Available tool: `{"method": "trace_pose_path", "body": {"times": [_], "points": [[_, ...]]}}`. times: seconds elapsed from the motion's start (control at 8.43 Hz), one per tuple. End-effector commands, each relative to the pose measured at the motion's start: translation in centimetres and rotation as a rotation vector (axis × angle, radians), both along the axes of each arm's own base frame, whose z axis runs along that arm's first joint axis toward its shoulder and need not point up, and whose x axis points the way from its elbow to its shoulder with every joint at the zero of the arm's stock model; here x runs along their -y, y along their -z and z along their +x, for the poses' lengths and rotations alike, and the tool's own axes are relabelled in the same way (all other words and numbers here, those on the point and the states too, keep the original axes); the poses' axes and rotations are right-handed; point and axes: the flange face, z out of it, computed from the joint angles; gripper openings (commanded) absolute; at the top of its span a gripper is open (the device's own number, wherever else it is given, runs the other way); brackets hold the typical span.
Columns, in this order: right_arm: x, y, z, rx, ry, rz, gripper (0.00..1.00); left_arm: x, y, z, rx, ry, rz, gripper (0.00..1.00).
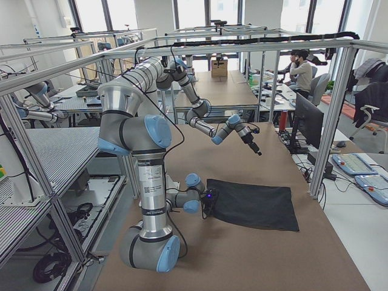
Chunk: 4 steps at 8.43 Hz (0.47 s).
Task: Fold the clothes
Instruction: 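Move the right gripper to the near corner and grasp it, then lower the left gripper to the other near corner and grasp it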
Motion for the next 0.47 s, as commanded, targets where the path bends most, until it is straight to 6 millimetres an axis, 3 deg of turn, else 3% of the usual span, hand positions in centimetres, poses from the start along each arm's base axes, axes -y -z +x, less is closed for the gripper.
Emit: {"method": "trace_pose_path", "body": {"times": [0.0,0.36], "points": [[0.66,0.64,0.07,0.007,-0.014,-0.005,0.0,0.01,-0.03,0.02,0.0,0.0,0.0,1.0],[0.73,0.39,0.39,0.001,0.0,0.009,0.0,-0.08,0.2,0.01,-0.004,-0.005,0.0,1.0]]}}
